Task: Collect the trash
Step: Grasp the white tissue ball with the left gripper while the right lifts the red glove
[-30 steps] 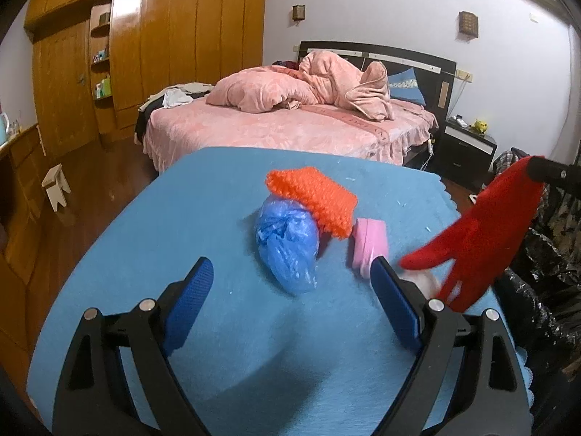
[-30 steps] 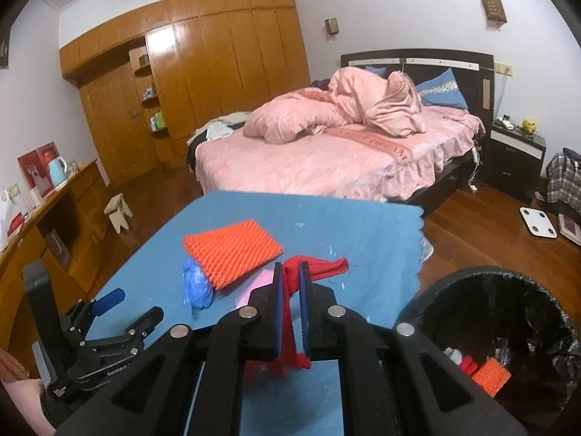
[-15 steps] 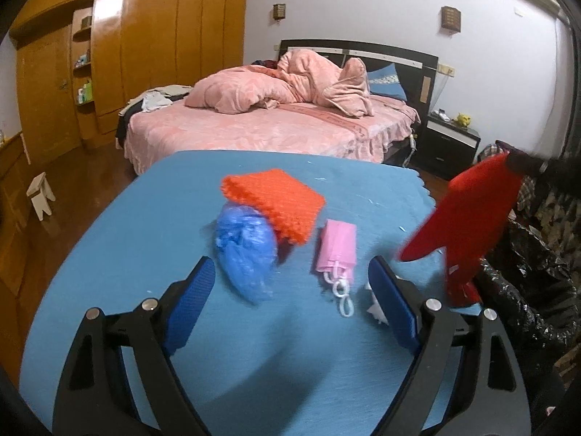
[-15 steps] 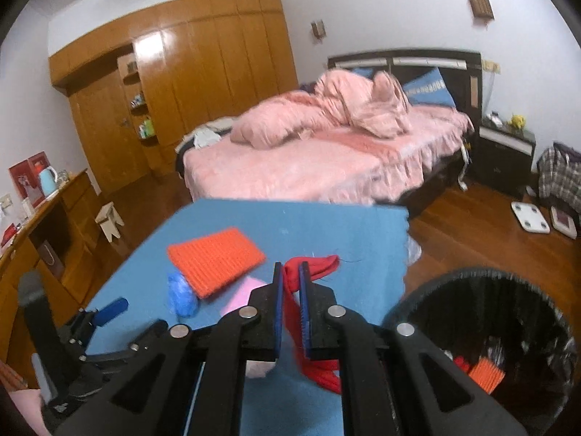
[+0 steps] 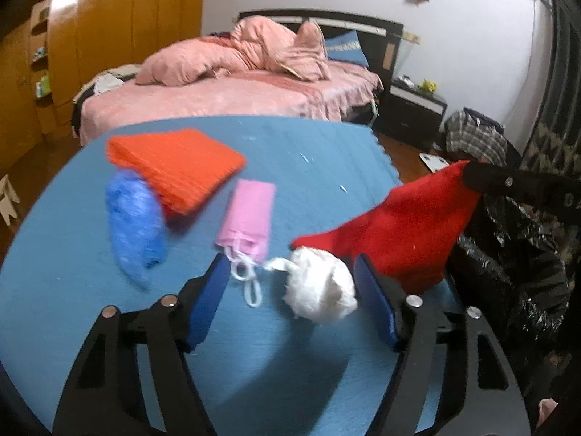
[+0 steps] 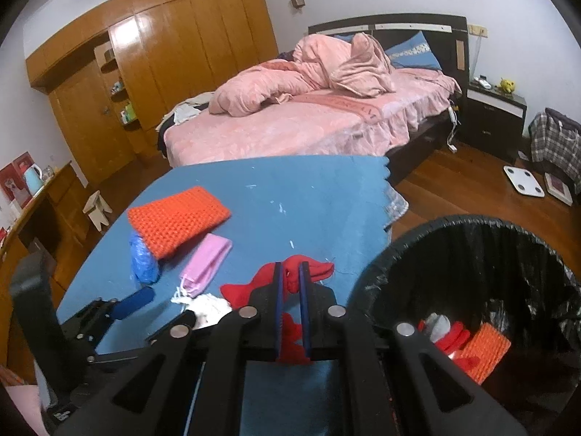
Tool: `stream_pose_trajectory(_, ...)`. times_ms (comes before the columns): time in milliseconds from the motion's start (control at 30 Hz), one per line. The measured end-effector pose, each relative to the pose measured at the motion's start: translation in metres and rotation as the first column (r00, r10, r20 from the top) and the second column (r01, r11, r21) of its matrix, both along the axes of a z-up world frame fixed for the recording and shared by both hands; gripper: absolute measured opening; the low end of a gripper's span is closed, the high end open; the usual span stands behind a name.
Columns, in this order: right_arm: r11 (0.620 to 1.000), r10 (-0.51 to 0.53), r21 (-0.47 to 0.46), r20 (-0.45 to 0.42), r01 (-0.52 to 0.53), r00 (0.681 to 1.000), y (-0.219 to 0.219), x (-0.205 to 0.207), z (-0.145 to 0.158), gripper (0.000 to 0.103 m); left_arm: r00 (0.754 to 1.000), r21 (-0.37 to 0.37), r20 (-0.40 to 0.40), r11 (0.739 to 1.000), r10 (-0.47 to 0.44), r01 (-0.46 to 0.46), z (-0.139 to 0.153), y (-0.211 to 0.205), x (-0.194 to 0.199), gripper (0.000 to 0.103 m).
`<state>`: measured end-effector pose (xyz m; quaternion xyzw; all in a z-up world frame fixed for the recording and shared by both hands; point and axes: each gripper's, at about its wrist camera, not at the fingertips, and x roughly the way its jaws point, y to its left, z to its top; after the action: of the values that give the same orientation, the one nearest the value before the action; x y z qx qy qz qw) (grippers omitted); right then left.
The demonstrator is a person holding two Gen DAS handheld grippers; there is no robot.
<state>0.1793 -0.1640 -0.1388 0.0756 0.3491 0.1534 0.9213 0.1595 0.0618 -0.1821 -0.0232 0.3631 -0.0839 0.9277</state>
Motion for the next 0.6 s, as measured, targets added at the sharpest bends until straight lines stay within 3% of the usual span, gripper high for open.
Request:
stream_pose_trajectory(167, 1.000, -0.005, 0.007, -0.007, 0.005, 1.000, -0.007, 0.001, -0.003, 0.008, 0.997, -0.014, -0.066, 0.999, -0.040, 0.039, -0.016, -0.009, 0.008, 0.055)
stream_pose_trajectory(233, 1.000, -0.005, 0.010, -0.009, 0.005, 1.000, -0.008, 0.001, -0.004, 0.008, 0.995, -0.032, -0.088, 0.998, -0.056, 0.053, -0.020, -0.011, 0.012, 0.037)
stream_pose_trajectory(300, 1.000, -0.004, 0.016, -0.011, 0.004, 1.000, -0.007, 0.001, -0.005, 0.008, 0.993, -0.043, -0.100, 0.997, -0.069, 0.065, -0.021, -0.012, 0.013, 0.031)
stream_pose_trajectory(400, 1.000, 0.004, 0.020, -0.011, -0.004, 1.000, -0.005, 0.001, -0.005, 0.008, 0.995, -0.030, -0.076, 0.997, -0.068, 0.065, -0.018, -0.015, 0.009, 0.025)
stream_pose_trajectory(600, 0.999, 0.022, 0.024, 0.008, -0.023, 1.000, 0.000, -0.004, 0.004, 0.008, 0.999, -0.040, 0.010, 0.998, -0.040, 0.040, 0.014, -0.009, 0.001, 0.024)
